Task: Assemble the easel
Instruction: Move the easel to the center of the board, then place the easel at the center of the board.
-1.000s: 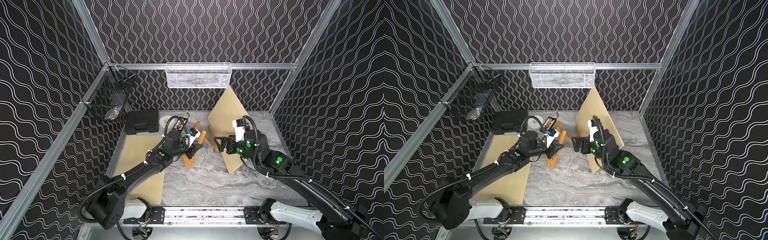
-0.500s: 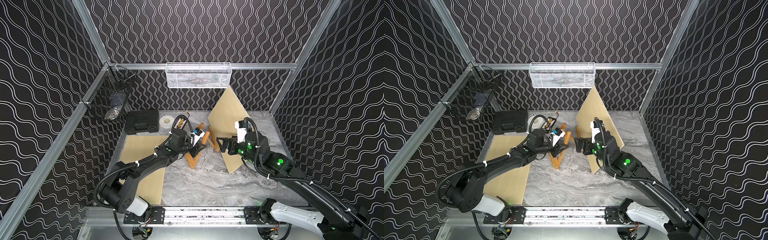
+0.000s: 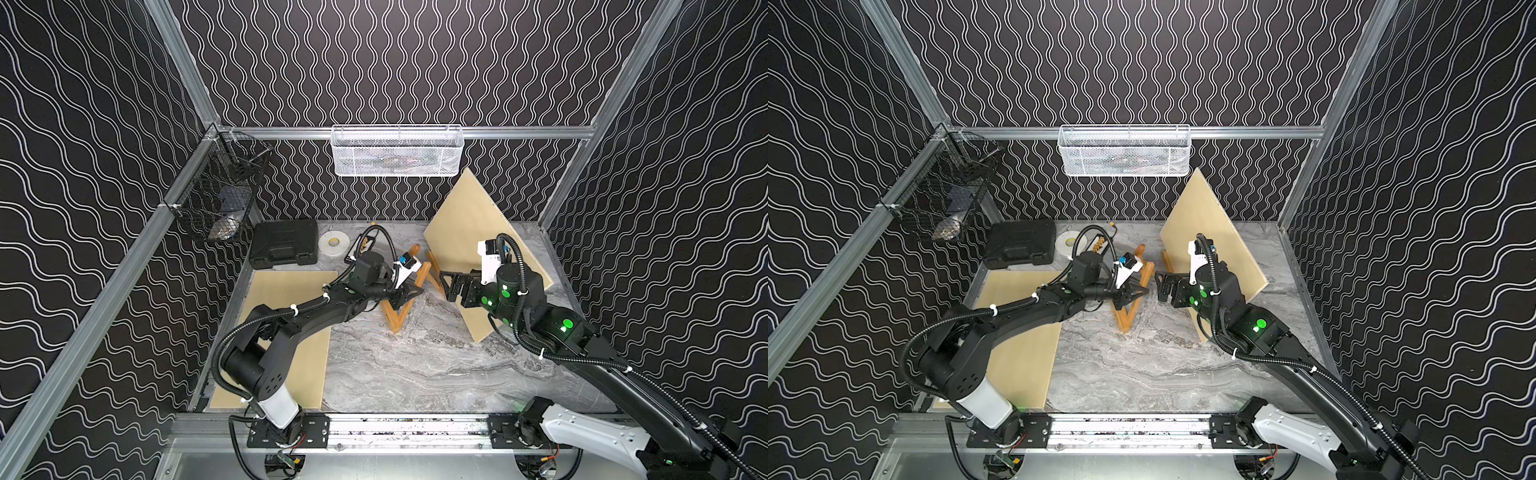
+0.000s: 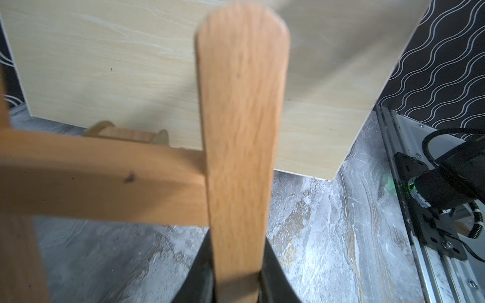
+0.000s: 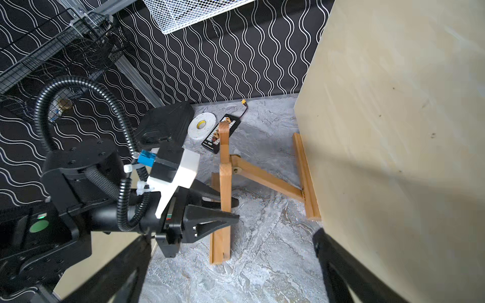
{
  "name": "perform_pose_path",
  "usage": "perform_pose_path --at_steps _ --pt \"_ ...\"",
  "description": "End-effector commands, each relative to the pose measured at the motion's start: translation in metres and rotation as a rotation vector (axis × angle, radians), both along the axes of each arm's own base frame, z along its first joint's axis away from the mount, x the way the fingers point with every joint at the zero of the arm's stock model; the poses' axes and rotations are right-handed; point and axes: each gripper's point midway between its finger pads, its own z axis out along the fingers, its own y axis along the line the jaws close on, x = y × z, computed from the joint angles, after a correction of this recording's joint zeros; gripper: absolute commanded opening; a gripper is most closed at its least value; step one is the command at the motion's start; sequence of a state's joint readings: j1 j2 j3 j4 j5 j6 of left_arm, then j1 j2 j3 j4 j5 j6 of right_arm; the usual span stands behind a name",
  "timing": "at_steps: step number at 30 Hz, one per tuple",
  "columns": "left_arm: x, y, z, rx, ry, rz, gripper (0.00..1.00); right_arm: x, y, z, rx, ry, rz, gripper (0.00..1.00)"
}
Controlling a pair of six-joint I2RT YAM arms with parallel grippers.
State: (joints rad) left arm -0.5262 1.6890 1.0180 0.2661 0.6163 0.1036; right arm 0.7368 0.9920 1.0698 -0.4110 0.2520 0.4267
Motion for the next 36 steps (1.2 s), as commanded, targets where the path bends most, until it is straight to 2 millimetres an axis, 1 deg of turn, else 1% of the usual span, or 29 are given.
perform_pose_path --at_steps 1,4,7,9,12,14,15,17,22,26,29,30,32,34,36 --pt "-0.015 -0.002 -0.033 0.066 0.126 -0.042 0.00 0.002 0.001 0.003 0.011 -0.003 -0.001 1.00" --pt "-0.006 -0.005 -0.034 0.063 0.121 -0.026 0.00 0.003 0.002 0.000 0.001 -0.002 0.002 1.00" --pt "-0.005 -0.004 -0.042 0.097 0.146 -0.028 0.00 0.003 0.004 -0.002 -0.001 0.002 0.014 1.00" --pt "-0.005 0.001 -0.041 0.090 0.137 -0.012 0.00 0.003 0.005 -0.004 -0.006 0.011 0.016 1.00" --pt "-0.002 0.014 -0.042 0.083 0.152 0.030 0.00 0.003 0.005 -0.009 -0.019 0.022 0.017 1.00" --pt "-0.001 0.018 -0.043 0.102 0.160 0.039 0.11 0.001 0.009 -0.009 -0.018 0.023 0.040 1.00" --pt "0.000 0.018 -0.041 0.103 0.158 0.039 0.15 0.001 0.009 -0.009 -0.017 0.027 0.042 1.00" --pt "0.001 0.016 -0.031 0.088 0.144 0.040 0.26 0.000 0.007 -0.006 -0.014 0.025 0.038 1.00" --pt "-0.001 0.019 -0.004 0.068 0.093 0.049 0.42 -0.004 0.005 0.003 0.000 0.015 0.041 1.00" --pt "-0.011 0.028 0.019 0.061 0.053 0.063 0.51 -0.007 0.001 0.011 0.008 0.013 0.039 1.00" --pt "-0.020 0.037 0.036 0.040 0.014 0.096 0.60 -0.011 0.004 0.007 -0.001 0.033 0.060 1.00" --pt "-0.021 0.042 0.039 0.040 0.011 0.119 0.62 -0.012 0.005 0.021 0.020 0.018 0.072 1.00" --pt "-0.025 0.051 0.047 0.039 0.007 0.165 0.63 -0.015 0.011 0.023 0.022 0.025 0.109 1.00" --pt "-0.028 0.066 0.053 0.027 0.015 0.257 0.64 -0.017 0.020 0.020 0.017 0.050 0.151 1.00" --pt "-0.034 0.081 0.058 0.007 0.023 0.327 0.69 -0.018 0.032 0.012 0.008 0.085 0.199 1.00"
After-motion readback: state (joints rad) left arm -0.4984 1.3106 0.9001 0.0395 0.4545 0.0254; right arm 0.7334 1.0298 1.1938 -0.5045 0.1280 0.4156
